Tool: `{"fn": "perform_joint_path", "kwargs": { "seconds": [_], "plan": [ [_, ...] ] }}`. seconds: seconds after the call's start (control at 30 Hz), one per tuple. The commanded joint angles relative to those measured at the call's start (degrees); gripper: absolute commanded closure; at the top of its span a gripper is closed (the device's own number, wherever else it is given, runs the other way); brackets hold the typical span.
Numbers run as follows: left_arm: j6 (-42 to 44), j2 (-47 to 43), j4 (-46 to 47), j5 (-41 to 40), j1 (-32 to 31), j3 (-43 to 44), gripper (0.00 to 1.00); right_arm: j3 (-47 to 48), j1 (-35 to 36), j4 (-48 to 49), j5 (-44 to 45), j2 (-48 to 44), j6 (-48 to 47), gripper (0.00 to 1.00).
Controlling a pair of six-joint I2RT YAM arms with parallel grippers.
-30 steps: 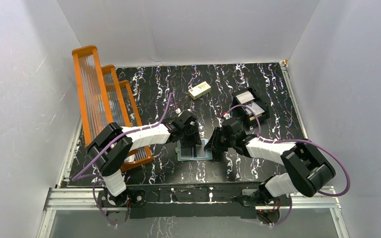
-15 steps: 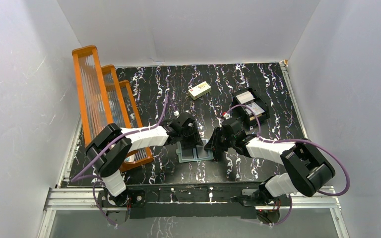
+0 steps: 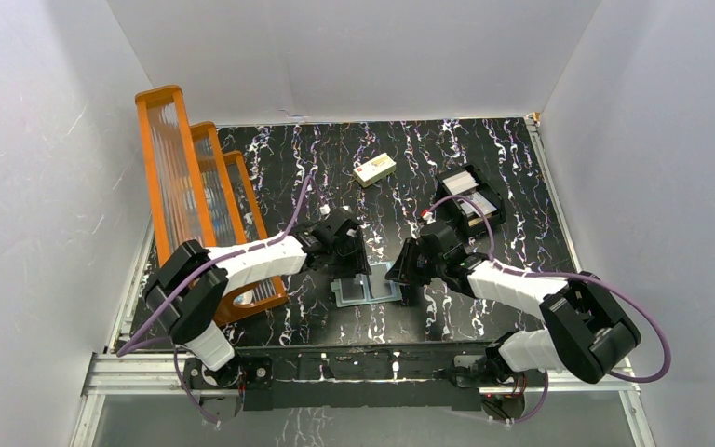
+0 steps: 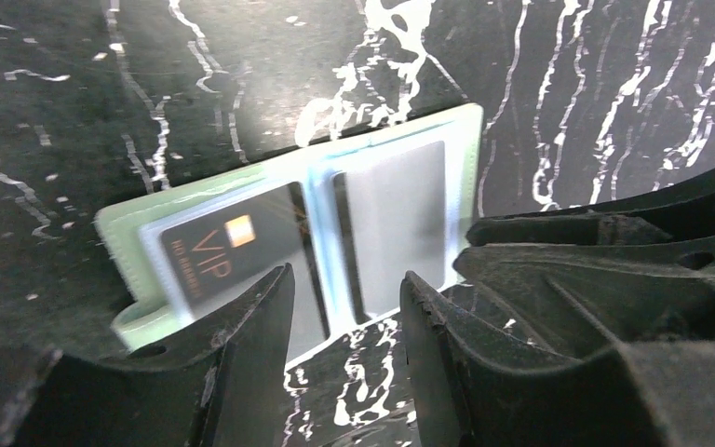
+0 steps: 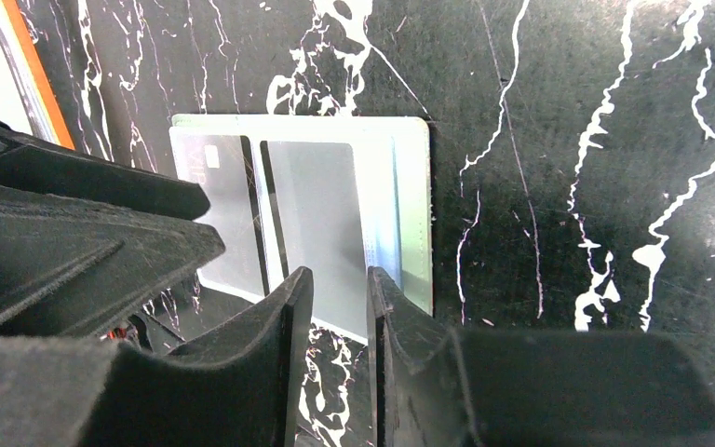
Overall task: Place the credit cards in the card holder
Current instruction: Insert the credit card into the card holder, then turn over the card slot in the card holder.
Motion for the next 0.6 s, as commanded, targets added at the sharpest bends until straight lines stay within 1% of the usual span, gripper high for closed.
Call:
{"fn": "perform_joint_path", "kwargs": {
  "seconds": [0.0,0.13,0.27,0.43,0.57],
  "plan": [
    [4.4,-4.0,-6.4,-3.7,1.0,1.0,0.56,2.0,0.2,0.0,0.3,-0.7,-0.7,0.64],
    [5.8,-4.7,-8.8,-5.9,1.3,-0.4,0.58,2.4,0.2,0.6,-0.4,1.3,-0.4,0.64],
    [5.7,-4.9,-7.6,-5.1,1.5,-3.4,0.61,2.3,0.2,2.3,-1.3,2.7,-0.2,0.64],
    [5.8,-3.7,-5.6,-3.4,1.6,-5.1,0.7,2.0,0.2,4.4,-3.5,4.7,0.5,0.66],
    [6.3,-3.4,-4.8,-3.4,1.6,-5.7,0.78,1.6,0.2,5.0,-3.9,4.3,1.0,0.67]
  ]
}}
